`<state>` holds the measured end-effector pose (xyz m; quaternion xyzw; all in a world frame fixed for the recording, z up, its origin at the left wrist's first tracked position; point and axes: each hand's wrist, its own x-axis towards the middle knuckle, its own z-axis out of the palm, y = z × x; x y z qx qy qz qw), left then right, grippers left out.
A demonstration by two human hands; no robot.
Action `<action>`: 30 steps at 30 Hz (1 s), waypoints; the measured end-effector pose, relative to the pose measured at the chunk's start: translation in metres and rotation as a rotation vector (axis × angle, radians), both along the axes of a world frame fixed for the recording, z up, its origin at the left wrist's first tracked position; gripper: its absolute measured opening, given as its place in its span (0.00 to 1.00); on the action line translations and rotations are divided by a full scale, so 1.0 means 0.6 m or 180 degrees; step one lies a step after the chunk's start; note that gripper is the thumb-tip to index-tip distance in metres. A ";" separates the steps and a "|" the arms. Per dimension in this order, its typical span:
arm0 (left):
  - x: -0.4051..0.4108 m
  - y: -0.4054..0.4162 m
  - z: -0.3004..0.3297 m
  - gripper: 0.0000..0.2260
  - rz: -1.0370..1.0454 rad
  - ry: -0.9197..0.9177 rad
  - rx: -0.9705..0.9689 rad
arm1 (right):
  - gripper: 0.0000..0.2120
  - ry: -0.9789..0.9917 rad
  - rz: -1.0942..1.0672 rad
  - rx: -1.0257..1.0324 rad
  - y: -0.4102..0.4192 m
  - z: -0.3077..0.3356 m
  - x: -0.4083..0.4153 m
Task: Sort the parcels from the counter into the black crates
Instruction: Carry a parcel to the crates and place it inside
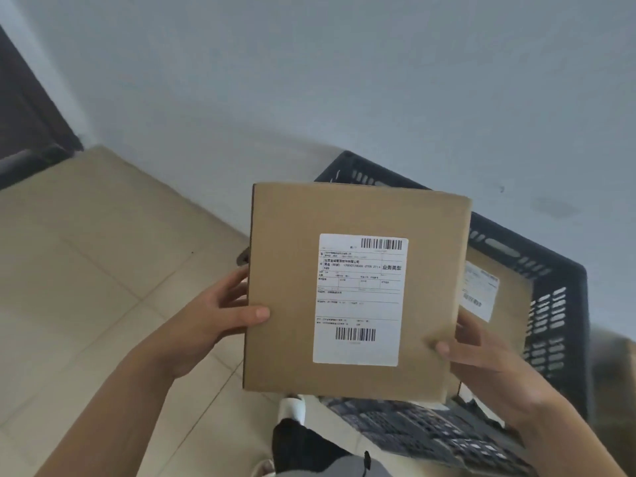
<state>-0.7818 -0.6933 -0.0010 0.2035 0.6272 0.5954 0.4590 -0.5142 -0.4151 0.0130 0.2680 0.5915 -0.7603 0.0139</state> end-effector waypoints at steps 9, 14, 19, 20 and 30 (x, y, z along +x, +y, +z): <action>-0.168 0.152 0.054 0.40 -0.0128 0.0886 -0.0178 | 0.47 0.0076 -0.0764 0.0696 0.105 0.008 -0.138; -0.219 0.224 0.054 0.48 -0.0133 0.1723 -0.0279 | 0.57 -0.0457 -0.1160 0.2352 0.143 0.049 -0.198; -0.259 0.285 0.021 0.50 -0.0621 0.2011 -0.0204 | 0.49 -0.0835 -0.0242 0.3622 0.134 0.087 -0.240; -0.267 0.295 0.017 0.50 -0.0745 0.2026 -0.0167 | 0.48 -0.0946 -0.0106 0.3713 0.133 0.093 -0.246; -0.328 0.323 -0.026 0.51 -0.1615 0.1791 0.0094 | 0.50 -0.1615 0.0498 0.3554 0.121 0.134 -0.307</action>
